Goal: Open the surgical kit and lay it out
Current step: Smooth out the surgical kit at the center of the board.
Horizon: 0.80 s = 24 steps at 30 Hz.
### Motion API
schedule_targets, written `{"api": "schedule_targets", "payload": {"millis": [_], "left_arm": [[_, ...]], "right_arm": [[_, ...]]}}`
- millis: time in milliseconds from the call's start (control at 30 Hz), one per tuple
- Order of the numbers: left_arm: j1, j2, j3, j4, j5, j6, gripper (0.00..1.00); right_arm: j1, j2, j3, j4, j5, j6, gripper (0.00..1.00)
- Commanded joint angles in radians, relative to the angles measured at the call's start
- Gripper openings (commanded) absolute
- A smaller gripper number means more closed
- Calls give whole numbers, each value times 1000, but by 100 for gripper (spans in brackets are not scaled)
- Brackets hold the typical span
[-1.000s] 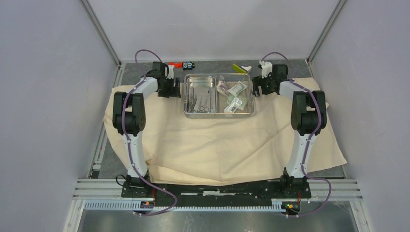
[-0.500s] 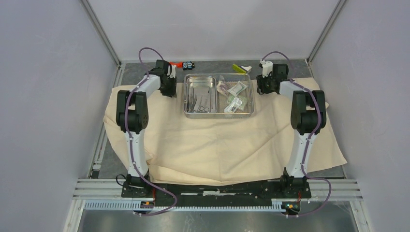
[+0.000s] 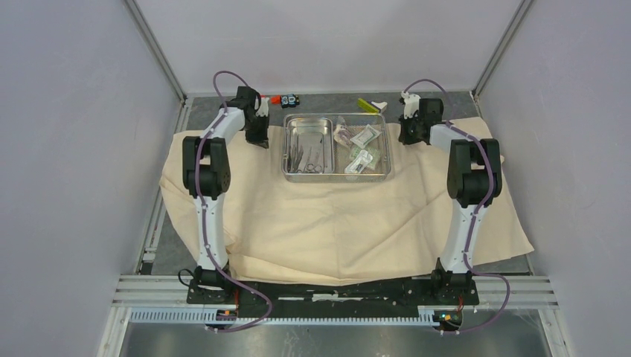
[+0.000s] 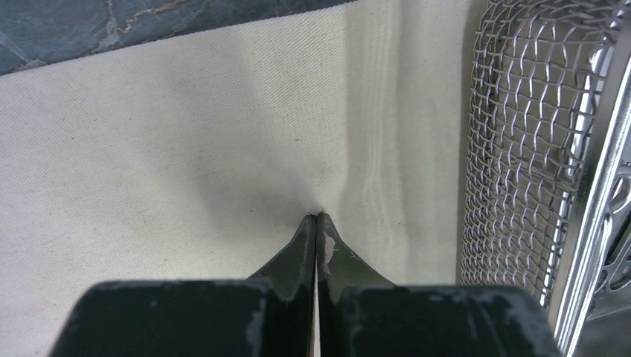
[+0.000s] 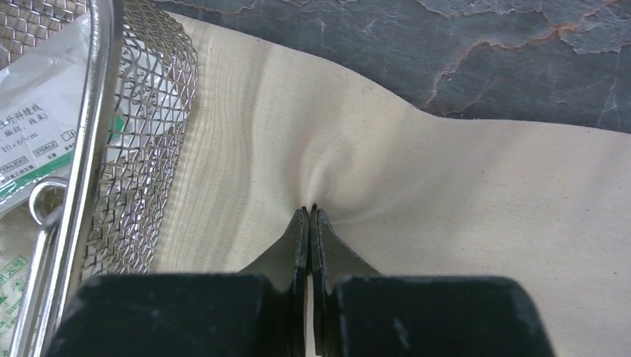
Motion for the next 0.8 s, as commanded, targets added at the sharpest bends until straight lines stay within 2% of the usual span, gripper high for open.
{"api": "schedule_targets", "payload": {"millis": [0,300,767], "left_arm": [[-6,87,54,-38,61,-24,2],[33,190,207,-91,120,-110,2],[105,306,419,-161,108,-158,2]], "right_arm": [[13,37,53,-18,-11,29,0],[15,93,146,-43,43,16,0],[15,182,257,-65,61,41,0]]}}
